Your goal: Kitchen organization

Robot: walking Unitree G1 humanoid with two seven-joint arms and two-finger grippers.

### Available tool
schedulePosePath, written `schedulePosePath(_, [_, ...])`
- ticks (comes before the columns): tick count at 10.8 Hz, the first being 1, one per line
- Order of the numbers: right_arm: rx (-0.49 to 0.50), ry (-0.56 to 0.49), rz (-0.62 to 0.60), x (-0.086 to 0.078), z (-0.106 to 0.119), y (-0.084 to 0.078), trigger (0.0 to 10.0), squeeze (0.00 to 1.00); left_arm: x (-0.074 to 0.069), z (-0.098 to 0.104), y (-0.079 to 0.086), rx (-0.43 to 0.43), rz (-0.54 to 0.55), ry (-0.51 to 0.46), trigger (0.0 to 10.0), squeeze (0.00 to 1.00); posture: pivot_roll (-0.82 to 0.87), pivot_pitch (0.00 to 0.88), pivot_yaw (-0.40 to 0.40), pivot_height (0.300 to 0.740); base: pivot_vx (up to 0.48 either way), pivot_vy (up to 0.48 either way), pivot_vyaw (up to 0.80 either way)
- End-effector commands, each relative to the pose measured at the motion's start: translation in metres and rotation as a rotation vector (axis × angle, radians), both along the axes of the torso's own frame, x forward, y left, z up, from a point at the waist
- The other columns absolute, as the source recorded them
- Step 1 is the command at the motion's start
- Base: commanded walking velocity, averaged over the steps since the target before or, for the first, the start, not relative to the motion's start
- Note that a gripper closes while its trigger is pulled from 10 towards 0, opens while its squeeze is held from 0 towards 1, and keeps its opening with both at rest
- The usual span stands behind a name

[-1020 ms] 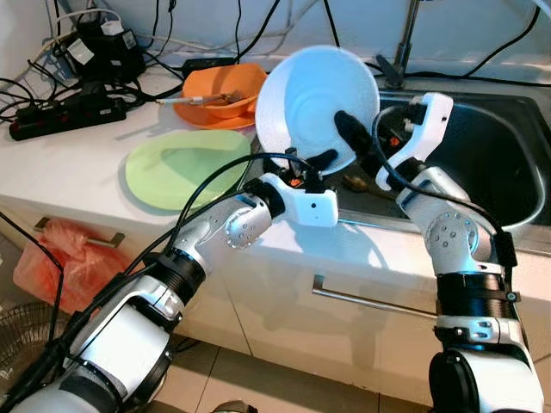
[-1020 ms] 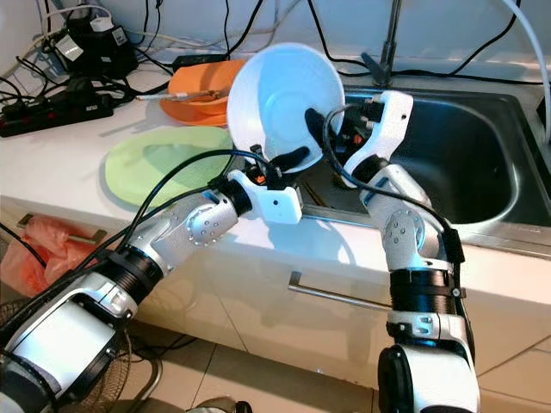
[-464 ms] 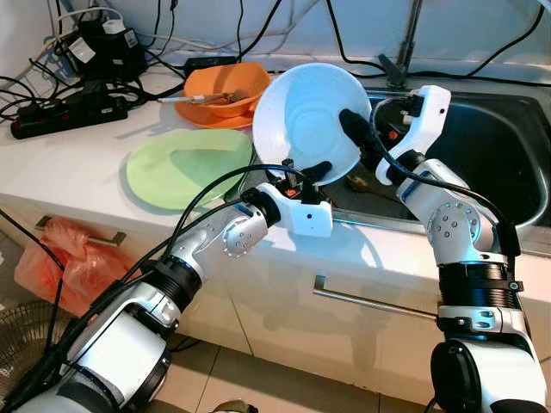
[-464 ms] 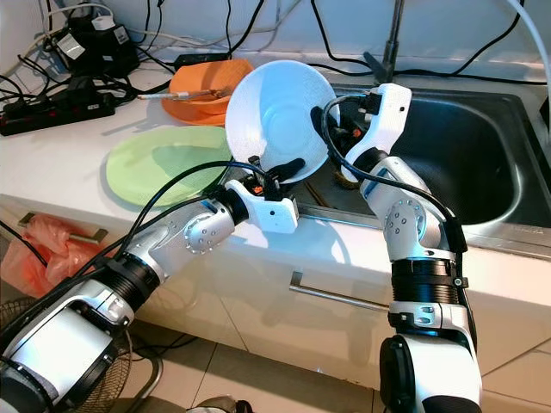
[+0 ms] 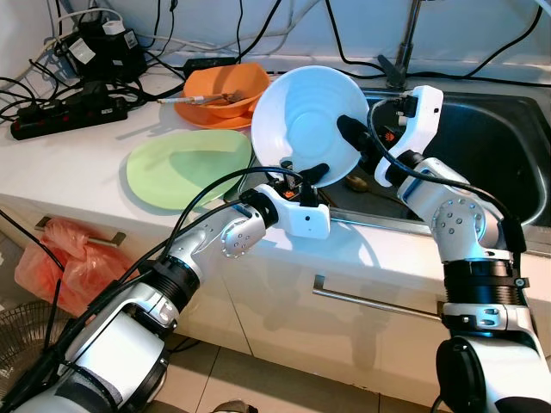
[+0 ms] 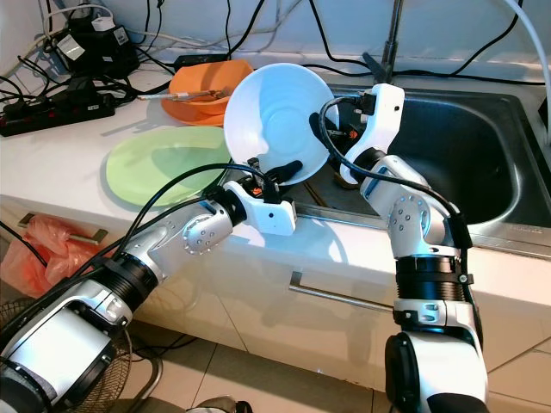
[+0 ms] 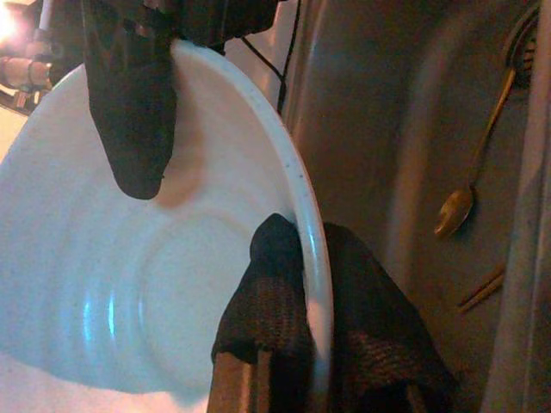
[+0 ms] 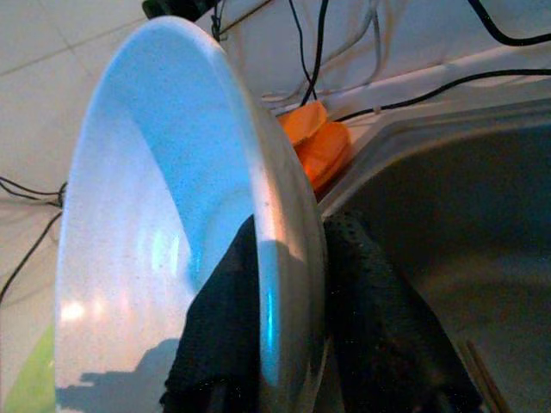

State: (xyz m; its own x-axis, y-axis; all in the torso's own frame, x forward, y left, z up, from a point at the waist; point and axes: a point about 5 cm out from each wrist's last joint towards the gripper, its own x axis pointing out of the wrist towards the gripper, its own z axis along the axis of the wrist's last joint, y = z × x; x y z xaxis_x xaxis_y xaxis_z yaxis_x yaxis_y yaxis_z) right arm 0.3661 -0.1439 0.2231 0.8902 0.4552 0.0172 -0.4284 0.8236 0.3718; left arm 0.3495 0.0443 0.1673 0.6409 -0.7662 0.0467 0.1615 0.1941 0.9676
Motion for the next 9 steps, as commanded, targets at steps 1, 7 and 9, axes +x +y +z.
schedulePosePath(1, [-0.062,0.125,-0.072,0.000,-0.026,-0.018,0.0,0.00,-0.006,0.025,-0.010,-0.110,-0.083,-0.099,3.6,0.00,0.08,0.028,0.100,0.740,0.000,0.000,0.00])
schedulePosePath(7, [-0.216,0.150,-0.050,0.001,-0.030,-0.026,0.0,0.00,-0.008,0.025,-0.010,-0.130,-0.091,-0.084,10.0,1.00,0.08,0.024,0.102,0.740,0.000,0.000,0.00])
schedulePosePath(9, [-0.195,0.146,-0.051,0.001,-0.030,-0.025,0.0,0.00,-0.007,0.027,-0.010,-0.139,-0.092,-0.086,10.0,1.00,0.08,0.023,0.103,0.740,0.000,0.000,0.00])
